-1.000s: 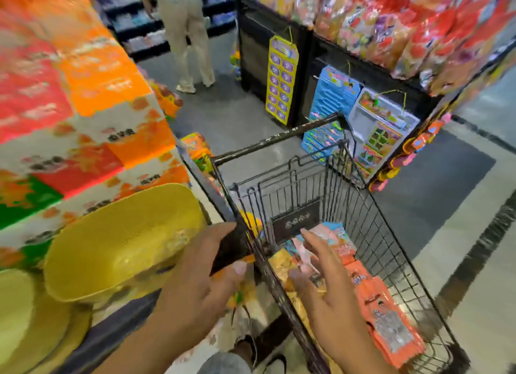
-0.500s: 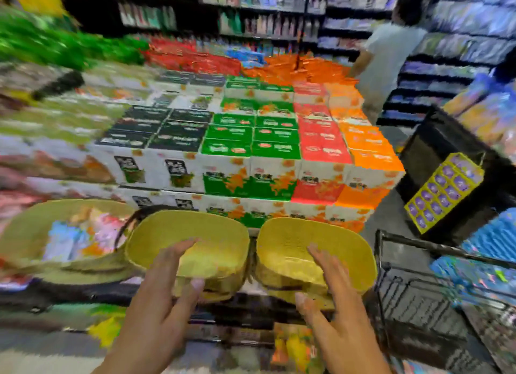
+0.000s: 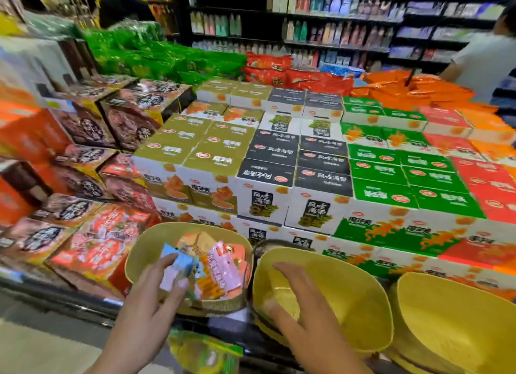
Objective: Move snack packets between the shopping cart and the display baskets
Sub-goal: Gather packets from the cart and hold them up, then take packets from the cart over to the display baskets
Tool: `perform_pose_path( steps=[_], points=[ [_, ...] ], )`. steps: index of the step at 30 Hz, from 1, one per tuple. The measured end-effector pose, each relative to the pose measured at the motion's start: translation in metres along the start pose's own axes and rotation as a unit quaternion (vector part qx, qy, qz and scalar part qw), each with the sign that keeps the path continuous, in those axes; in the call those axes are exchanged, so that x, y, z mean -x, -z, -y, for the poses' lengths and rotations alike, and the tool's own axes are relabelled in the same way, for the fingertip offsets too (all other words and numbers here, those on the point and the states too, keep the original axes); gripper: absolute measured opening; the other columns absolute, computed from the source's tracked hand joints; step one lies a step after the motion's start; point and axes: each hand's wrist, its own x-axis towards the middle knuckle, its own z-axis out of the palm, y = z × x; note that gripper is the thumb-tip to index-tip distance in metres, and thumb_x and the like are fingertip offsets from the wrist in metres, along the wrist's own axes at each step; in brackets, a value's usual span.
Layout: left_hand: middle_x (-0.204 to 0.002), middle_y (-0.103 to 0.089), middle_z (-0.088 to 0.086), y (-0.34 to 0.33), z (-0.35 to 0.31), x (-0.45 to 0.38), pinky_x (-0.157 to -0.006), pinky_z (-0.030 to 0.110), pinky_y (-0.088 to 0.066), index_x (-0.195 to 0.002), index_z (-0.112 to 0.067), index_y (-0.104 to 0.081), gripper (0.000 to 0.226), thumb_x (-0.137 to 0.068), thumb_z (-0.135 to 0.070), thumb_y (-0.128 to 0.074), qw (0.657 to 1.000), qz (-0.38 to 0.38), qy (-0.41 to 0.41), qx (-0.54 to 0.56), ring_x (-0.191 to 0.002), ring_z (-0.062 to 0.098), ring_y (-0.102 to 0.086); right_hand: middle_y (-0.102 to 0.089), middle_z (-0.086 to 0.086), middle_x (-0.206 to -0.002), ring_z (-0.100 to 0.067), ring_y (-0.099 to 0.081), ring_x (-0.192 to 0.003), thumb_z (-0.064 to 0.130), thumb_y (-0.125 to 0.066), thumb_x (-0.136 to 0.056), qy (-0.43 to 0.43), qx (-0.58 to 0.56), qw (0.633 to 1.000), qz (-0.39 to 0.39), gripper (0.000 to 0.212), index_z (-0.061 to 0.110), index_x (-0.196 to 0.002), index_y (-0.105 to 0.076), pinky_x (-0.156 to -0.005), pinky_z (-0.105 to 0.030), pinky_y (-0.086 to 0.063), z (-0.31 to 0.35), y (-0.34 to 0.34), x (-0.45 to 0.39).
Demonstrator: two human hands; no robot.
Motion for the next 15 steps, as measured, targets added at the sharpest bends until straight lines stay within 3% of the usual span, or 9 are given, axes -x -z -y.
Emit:
perform_pose_path(
  steps=[4,8,12,15],
  points=[
    [-0.128,-0.056,-0.016,0.015,0.048,-0.049,-0.085,0.026,-0.039,-0.132,-0.038,-0.054,0.036,-0.097,-0.040,-0.065,0.997,0.032,0.003,-0.063,-0.113,0.002,-0.052,-0.043,0.029,-0.141,0.022,-0.034,-0.126,0.066,-0.050,-0.089,-0.006,0.037,0.998,0.052,0.062,0.049,-0.148,-0.041,-0.101,0.002,-0.023,0.017,-0.043,-0.056],
    [-0.120,-0.063,-0.001,0.014,0.078,-0.093,-0.086,0.019,-0.034,-0.128,-0.020,-0.064,0.038,-0.091,-0.012,-0.072,0.988,0.086,-0.024,-0.129,-0.116,0.022,-0.060,-0.052,0.009,-0.151,-0.013,-0.049,-0.137,0.040,-0.064,-0.096,-0.011,0.092,0.990,0.103,0.056,0.034,-0.150,-0.051,-0.114,-0.029,-0.042,0.023,-0.081,-0.114],
    [-0.132,-0.061,0.000,0.003,0.088,-0.133,-0.096,0.023,-0.043,-0.133,-0.024,-0.063,0.053,-0.083,-0.005,-0.064,0.963,0.196,-0.056,-0.178,-0.124,0.020,-0.057,-0.047,0.001,-0.158,-0.026,-0.048,-0.141,0.030,-0.065,-0.095,-0.011,0.198,0.966,0.164,0.060,0.027,-0.152,-0.048,-0.114,-0.039,-0.045,0.024,-0.106,-0.165],
    [-0.136,-0.058,0.002,-0.011,0.095,-0.153,-0.098,0.032,-0.049,-0.136,-0.025,-0.059,0.056,-0.082,-0.010,-0.064,0.921,0.257,-0.098,-0.277,-0.128,0.024,-0.054,-0.048,0.003,-0.155,-0.027,-0.050,-0.140,0.022,-0.068,-0.091,-0.047,0.226,0.958,0.172,0.066,0.032,-0.152,-0.045,-0.110,-0.043,-0.050,0.020,-0.116,-0.188]
  ],
)
